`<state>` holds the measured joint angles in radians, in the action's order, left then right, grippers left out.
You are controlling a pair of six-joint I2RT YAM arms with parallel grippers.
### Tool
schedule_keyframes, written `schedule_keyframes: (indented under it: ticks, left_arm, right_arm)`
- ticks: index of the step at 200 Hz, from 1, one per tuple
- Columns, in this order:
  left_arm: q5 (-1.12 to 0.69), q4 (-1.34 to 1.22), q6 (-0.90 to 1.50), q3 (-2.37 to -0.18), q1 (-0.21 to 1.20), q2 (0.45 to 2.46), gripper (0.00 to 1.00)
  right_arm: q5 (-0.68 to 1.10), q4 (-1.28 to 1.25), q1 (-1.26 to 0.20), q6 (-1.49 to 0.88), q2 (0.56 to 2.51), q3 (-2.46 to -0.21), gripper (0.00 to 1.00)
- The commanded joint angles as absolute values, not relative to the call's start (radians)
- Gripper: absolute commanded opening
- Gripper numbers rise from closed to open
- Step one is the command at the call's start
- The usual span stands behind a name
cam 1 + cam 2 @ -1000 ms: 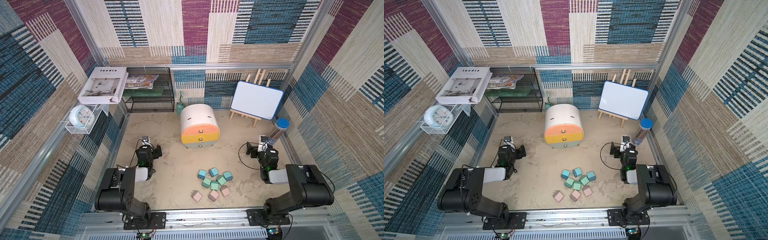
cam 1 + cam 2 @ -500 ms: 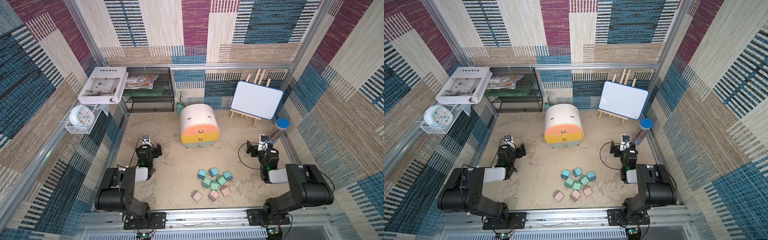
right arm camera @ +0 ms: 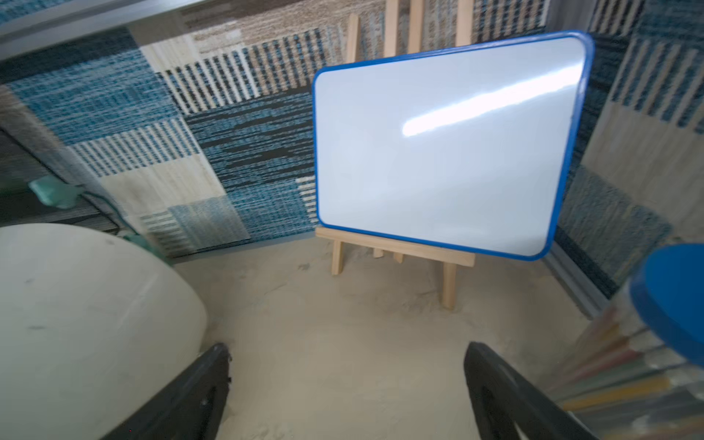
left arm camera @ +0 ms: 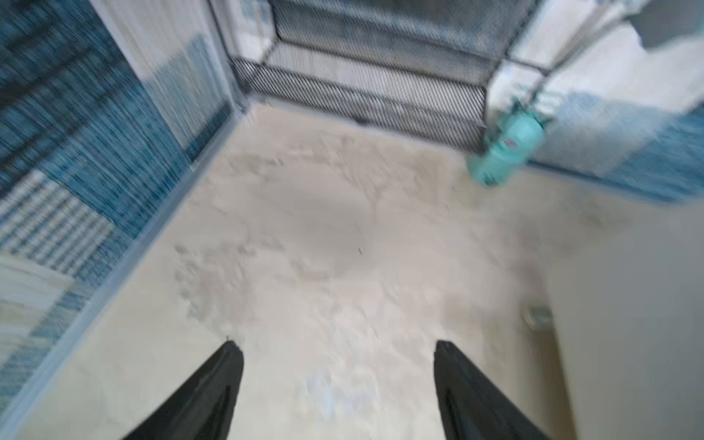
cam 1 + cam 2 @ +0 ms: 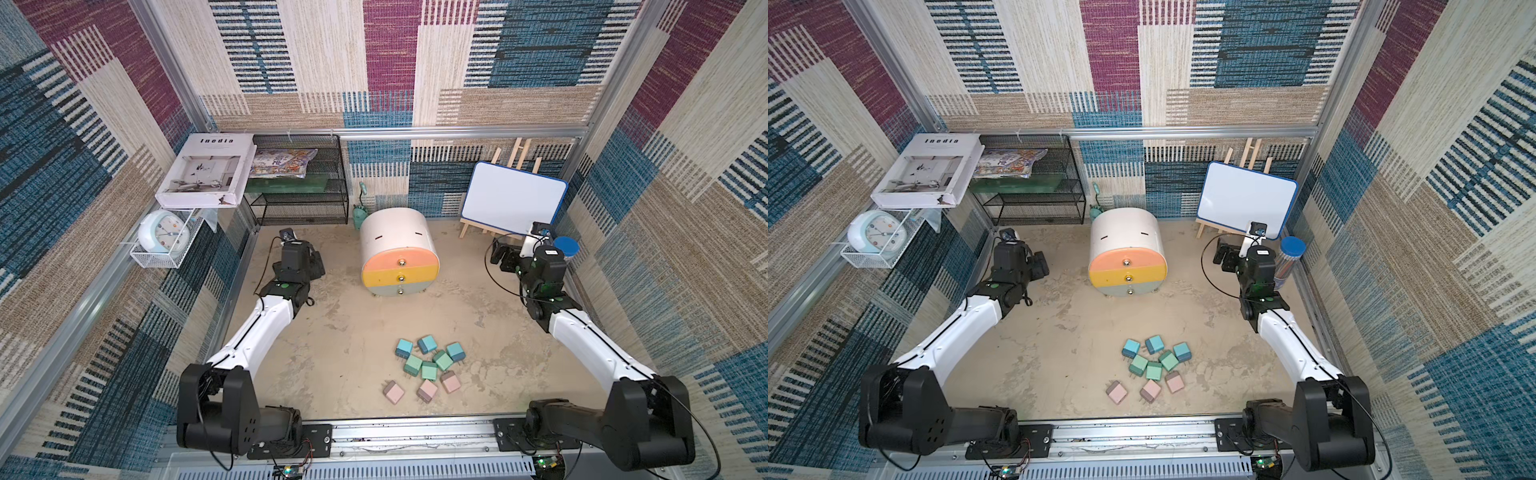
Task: Place the plugs into the drawer by color
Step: Adjust the storage box at the center of the board.
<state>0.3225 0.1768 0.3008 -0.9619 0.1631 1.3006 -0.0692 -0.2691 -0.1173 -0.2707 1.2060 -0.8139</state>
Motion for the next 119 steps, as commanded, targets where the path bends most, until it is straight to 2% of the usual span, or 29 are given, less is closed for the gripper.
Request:
schedule_keyframes:
  ticks: [1,12,18,34,67,119]
  left_arm:
    - [0.346,0.259,0.371,-0.952,0.207,1.177,0.87]
    - [0.289,0.285,0.383,-0.987,0.219,1.138,0.95]
    - [0.249,0.304,0.385,-1.018,0.229,1.135,0.94]
    - [0.104,0.361,0.389,-1.132,0.253,1.173,0.85]
    - [-0.207,0.431,0.399,-1.327,0.276,1.323,0.85]
    - [-0.374,0.478,0.418,-1.412,0.278,1.470,0.90]
  right_arm:
    - [0.097,-0.075,-0.148,-0.348,1.183,-0.901,0.99]
    - [0.163,-0.022,-0.176,-0.346,1.197,-0.964,0.99]
    - [0.201,-0.002,-0.192,-0.353,1.212,-0.992,0.99]
    - [0.337,0.038,-0.213,-0.384,1.274,-1.075,0.99]
    - [0.519,0.098,-0.271,-0.414,1.457,-1.274,0.99]
    - [0.615,0.145,-0.314,-0.392,1.629,-1.400,0.99]
